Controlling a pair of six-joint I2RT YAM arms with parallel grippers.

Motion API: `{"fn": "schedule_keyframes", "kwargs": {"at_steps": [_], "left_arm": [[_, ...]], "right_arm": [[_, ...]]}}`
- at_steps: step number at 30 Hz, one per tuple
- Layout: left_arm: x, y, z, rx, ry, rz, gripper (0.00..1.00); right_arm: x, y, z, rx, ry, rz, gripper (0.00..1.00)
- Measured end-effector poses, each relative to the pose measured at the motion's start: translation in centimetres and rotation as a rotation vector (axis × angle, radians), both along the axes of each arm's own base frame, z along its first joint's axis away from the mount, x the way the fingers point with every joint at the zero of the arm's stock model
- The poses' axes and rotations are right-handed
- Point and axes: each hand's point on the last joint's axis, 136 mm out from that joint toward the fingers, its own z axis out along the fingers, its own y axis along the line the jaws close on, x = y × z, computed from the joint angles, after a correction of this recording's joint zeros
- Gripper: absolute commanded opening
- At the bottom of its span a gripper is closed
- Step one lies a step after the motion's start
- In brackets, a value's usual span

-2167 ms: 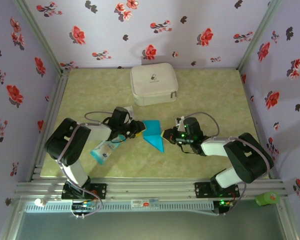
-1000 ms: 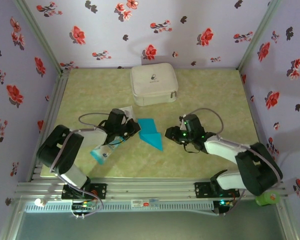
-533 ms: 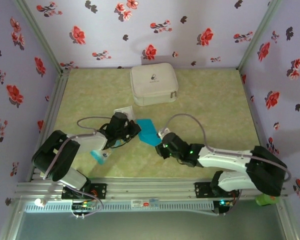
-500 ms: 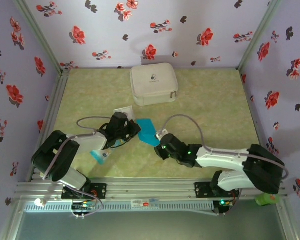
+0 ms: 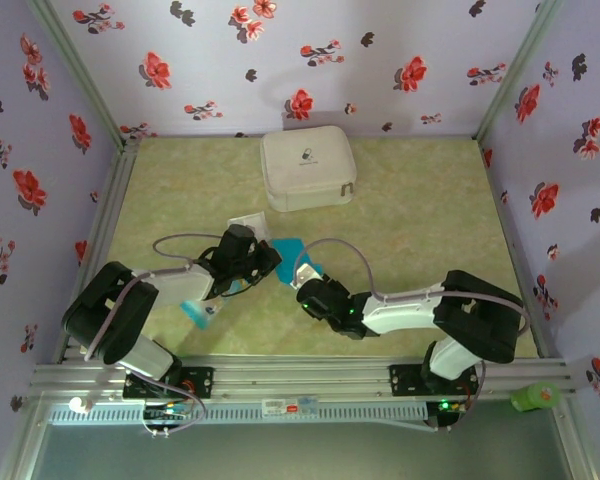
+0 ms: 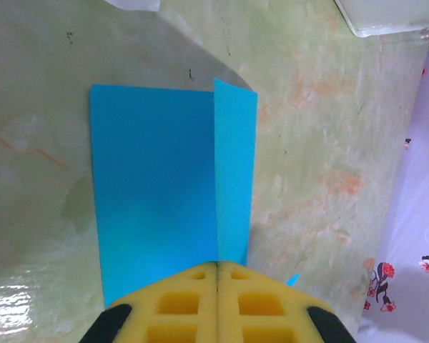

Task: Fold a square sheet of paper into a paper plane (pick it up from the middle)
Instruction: Fourth fold the wing at the center of the table.

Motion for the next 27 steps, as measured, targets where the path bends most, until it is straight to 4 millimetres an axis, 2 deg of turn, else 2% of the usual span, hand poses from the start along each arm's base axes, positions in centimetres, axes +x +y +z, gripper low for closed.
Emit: {"fn": "schedule_keyframes", "kwargs": {"at_steps": [10,17,19,20,23,27], "left_arm": [[-0.1,-0.1,0.0,-0.002,0.002,-0.004,0.0],[-0.1,-0.1,0.0,-0.005,0.004,-0.007,0.0],[-0.1,-0.1,0.0,-0.007,0.006,-0.008,0.03],[-0.1,0.0,0.0,-0.007,0.007,-0.007,0.07],[0.1,0.3,0.1,-0.006,0.01,0.001,0.27],[0.2,0.9,0.5,0.002,0.005,0.008,0.4]], "right_arm": [[0.3,0.3,-0.7,-0.022,-0.004,-0.008,0.35],[0.4,0.5,-0.8,-0.019,-0.003,-0.009,0.25],[0.4,0.5,-0.8,-0.017,-0.004,-0.01,0.22],[0.5,0.5,-0.8,-0.015,-0.004,-0.01,0.2],[0.5,0.7,-0.6,0.001,-0.004,-0.017,0.15],[0.6,0.8,-0.5,0.018,-0.005,-0.024,0.11]]}}
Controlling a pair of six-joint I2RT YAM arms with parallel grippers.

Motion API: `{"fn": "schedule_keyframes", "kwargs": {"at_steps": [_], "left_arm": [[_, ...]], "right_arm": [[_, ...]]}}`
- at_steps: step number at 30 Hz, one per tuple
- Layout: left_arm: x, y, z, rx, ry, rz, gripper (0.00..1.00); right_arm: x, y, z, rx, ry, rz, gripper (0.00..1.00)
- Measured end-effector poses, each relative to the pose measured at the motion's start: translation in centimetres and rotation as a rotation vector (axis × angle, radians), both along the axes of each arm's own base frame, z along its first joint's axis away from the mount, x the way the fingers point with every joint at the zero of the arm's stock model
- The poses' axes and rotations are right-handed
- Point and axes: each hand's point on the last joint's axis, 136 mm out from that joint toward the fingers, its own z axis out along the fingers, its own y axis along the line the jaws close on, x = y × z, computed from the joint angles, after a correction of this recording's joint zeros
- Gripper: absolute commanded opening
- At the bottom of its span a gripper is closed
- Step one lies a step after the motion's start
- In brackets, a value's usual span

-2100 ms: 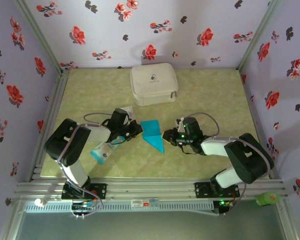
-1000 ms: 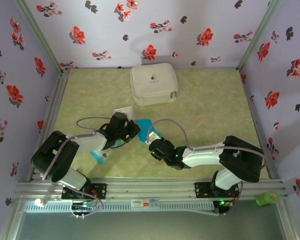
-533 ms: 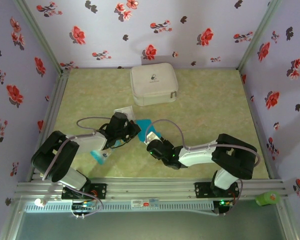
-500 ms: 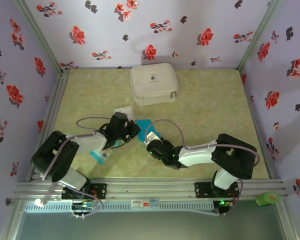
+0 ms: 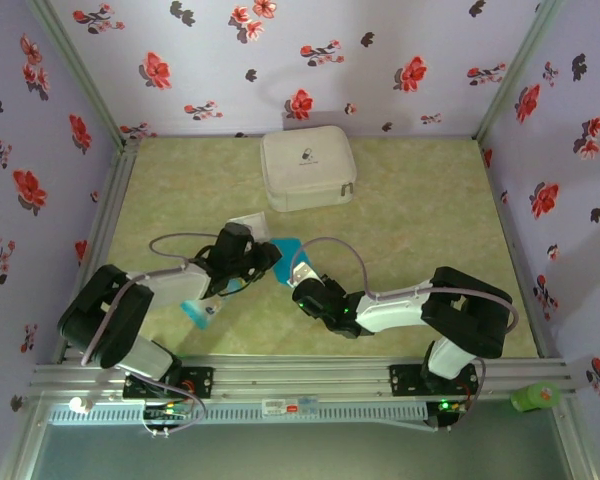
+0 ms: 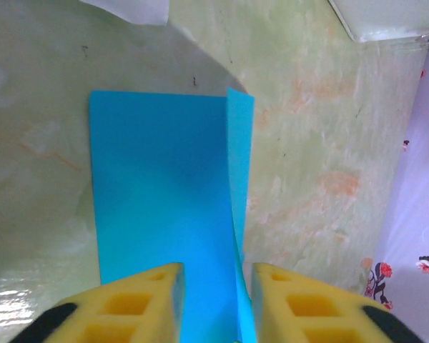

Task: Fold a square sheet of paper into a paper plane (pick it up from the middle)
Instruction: Fourth fold the wing at the center of the table.

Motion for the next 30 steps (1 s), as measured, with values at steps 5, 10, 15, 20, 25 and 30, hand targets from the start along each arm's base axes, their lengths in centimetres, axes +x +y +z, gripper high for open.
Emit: {"fn": "schedule_keyframes", "kwargs": {"at_steps": [5,10,15,20,25,30], "left_arm": [[0.3,0.3,0.3,0.018,-0.003,-0.004,0.51],[0.4,0.3,0.6,0.027,-0.007,-0.022,0.61],[1.2,-0.4,1.3,0.015,-0.016,-0.052,0.65],[1.9,-1.4,1.3,-0.001,-0.002,-0.077,0.6],[1.8,-1.8,0.1,-0.001,0.038,-0.1,0.41],[1.6,-2.0,-0.1,-0.009,0.051,-0.109,0.31]], "right_arm": [[0.0,0.1,0.1,0.018,0.0,-0.007,0.1],[0.0,0.1,0.0,0.028,0.001,-0.007,0.1],[-0.2,0.2,-0.2,0.036,0.006,-0.001,0.1],[-0.2,0.3,-0.1,0.043,0.007,0.003,0.1],[-0.3,0.1,-0.4,0.04,0.012,0.006,0.13],[-0.5,0.1,-0.7,0.046,0.029,0.008,0.13]]}}
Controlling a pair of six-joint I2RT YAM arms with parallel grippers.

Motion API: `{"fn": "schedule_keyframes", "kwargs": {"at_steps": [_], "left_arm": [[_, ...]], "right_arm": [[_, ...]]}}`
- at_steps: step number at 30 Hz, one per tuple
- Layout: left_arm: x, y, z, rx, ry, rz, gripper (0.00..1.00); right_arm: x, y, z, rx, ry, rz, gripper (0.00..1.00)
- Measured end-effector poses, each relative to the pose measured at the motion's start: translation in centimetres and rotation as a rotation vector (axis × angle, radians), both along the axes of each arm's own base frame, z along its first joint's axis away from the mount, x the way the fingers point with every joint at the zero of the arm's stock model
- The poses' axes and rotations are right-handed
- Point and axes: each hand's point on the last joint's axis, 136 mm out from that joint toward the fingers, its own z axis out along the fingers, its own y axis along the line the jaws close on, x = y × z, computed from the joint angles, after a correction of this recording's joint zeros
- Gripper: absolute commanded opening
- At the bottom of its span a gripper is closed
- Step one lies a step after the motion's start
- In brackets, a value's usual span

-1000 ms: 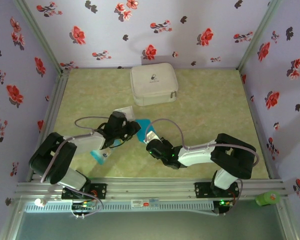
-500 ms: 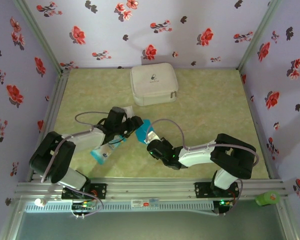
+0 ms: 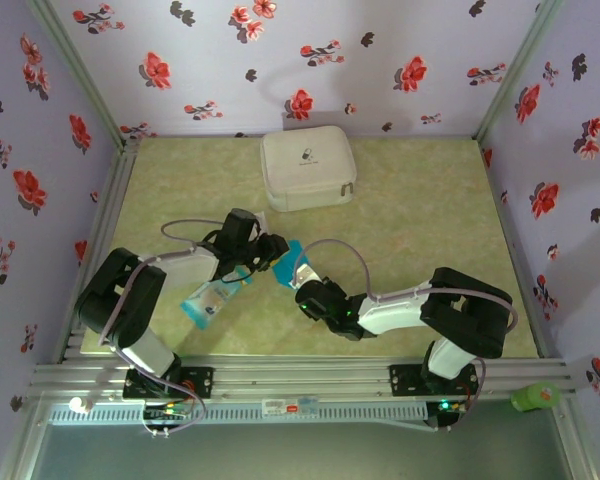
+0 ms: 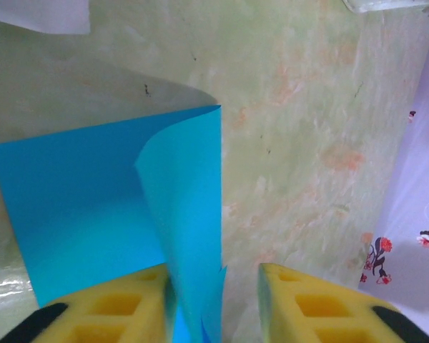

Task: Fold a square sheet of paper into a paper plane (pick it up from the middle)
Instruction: Fourth fold the wing at the center of the table.

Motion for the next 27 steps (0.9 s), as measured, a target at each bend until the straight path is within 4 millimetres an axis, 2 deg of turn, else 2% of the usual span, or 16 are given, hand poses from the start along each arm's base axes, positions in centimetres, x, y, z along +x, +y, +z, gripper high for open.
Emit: {"fn": "schedule_keyframes", "kwargs": {"at_steps": [7,13,19,27], "left_arm": [[0.0,0.0,0.0,-0.001,0.0,0.0,0.3],[0.0,0.0,0.0,-0.001,-0.001,0.0,0.2],[0.1,0.1,0.0,-0.001,-0.001,0.003,0.14],[0.4,0.3,0.1,-0.005,-0.006,0.011,0.1]], "right_arm": [[0.3,-0.1,-0.2,0.034,0.035,-0.022,0.09],[0.6,-0.6,0.0,0.076,0.06,-0.052,0.11],[0.7,-0.8,0.3,0.1,0.062,-0.065,0.16],[0.7,-1.1,0.1,0.096,0.064,-0.069,0.14]]}}
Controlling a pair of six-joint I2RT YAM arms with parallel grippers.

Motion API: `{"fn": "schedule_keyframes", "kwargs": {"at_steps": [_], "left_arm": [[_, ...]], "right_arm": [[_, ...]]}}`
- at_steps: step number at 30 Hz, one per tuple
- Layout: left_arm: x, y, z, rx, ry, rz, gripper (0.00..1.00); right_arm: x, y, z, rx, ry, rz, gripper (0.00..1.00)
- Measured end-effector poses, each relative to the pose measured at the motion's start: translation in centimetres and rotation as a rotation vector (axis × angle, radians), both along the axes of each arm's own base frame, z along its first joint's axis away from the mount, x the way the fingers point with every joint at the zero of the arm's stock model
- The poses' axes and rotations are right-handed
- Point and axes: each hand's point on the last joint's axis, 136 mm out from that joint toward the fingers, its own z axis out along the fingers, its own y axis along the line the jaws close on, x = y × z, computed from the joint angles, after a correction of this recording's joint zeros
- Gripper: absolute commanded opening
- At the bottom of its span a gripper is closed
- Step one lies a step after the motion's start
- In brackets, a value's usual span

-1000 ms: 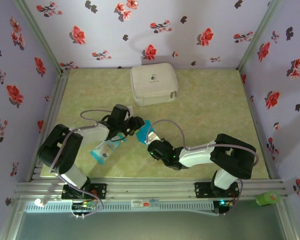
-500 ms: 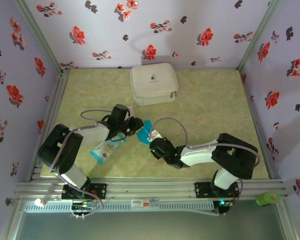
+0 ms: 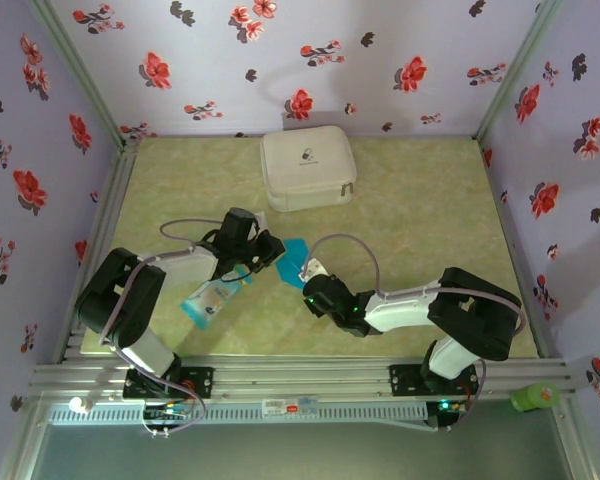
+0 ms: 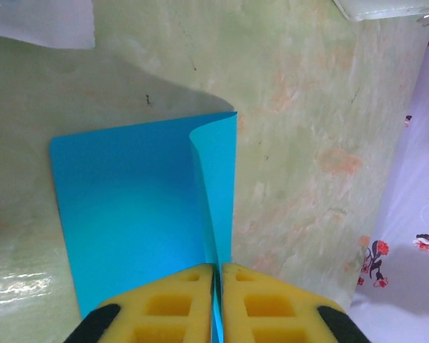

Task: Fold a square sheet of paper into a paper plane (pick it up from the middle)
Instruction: Fourth fold the wing at the center of the table.

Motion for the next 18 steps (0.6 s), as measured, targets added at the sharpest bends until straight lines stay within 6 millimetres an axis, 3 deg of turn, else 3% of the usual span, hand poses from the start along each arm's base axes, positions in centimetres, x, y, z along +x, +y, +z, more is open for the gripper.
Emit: {"fn": "schedule_keyframes", "kwargs": {"at_steps": [4,8,13,18], "left_arm": [[0.0,0.0,0.0,0.0,0.0,0.001,0.11],[0.1,0.1,0.0,0.0,-0.001,0.002,0.18],[0.1,0.2,1.2,-0.008,-0.032,0.003,0.26],[-0.1,0.8,2.6,-0.014,-0.077,0.021,0.27]], "right_arm": [[0.1,0.0,0.1,0.004,-0.001,-0.003,0.08],[0.2,-0.1,0.1,0.02,0.005,-0.013,0.0],[0.7,-0.5,0.5,0.122,0.068,-0.056,0.0],[1.2,-0.2,0.6,0.268,0.162,-0.097,0.0]]}}
